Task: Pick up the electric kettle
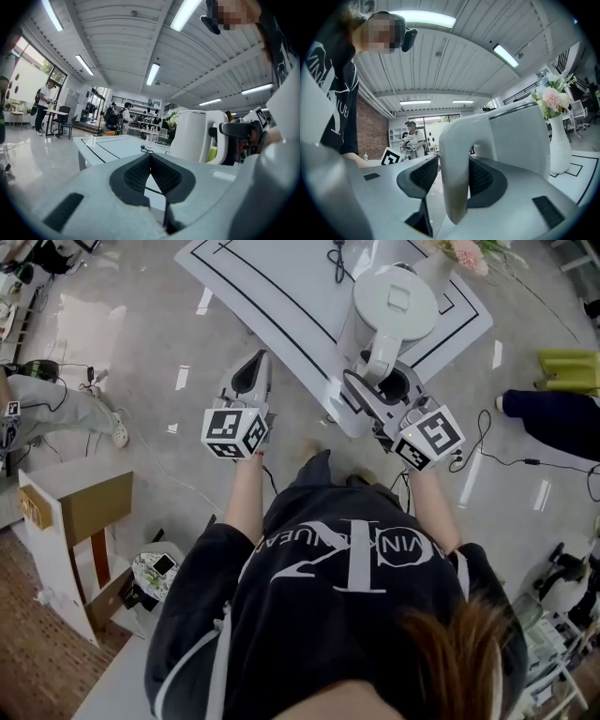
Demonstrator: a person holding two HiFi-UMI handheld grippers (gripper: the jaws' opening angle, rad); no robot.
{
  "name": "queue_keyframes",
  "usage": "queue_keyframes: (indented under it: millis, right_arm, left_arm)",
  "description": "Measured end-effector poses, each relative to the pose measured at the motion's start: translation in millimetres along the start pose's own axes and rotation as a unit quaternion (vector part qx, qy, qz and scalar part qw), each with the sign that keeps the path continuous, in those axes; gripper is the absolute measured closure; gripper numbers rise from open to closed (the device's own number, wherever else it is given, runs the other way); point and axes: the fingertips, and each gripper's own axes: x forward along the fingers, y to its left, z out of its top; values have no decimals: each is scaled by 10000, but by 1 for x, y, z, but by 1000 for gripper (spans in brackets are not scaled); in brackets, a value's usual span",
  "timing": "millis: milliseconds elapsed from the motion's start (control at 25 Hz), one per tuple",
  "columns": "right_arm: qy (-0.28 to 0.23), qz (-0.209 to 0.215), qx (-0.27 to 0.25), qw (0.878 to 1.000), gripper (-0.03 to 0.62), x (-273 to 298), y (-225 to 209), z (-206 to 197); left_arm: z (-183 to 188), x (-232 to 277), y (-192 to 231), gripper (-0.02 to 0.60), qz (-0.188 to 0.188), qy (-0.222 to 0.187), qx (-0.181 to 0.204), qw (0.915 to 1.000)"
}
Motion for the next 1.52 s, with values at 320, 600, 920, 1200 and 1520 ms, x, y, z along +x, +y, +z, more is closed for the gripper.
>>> queue_keyframes:
  millis: [320,600,920,1200,1520]
  right_arm:
    - [-163,-308,-68,9994,439,7,-7,2]
    - [-177,-480,-229,9984,474,13,-4,6]
    - [-347,-228,-413,9983,480,17,-8,9]
    - [-565,-145,-180,9981,482,14,-20,21]
    - [-650,-101,-23,9978,482,11,-24,29]
  left_arm:
    - [-4,9,14,572,-210,63,-28,9998]
    - [-8,10,12,572,-448,146,-77,9989]
    - [-9,16,6,572,-498,195,-64,9985]
    - [3,16,-2,572,-470,105,-3,9988]
    - [7,1,2,572,-203,34,-2,9998]
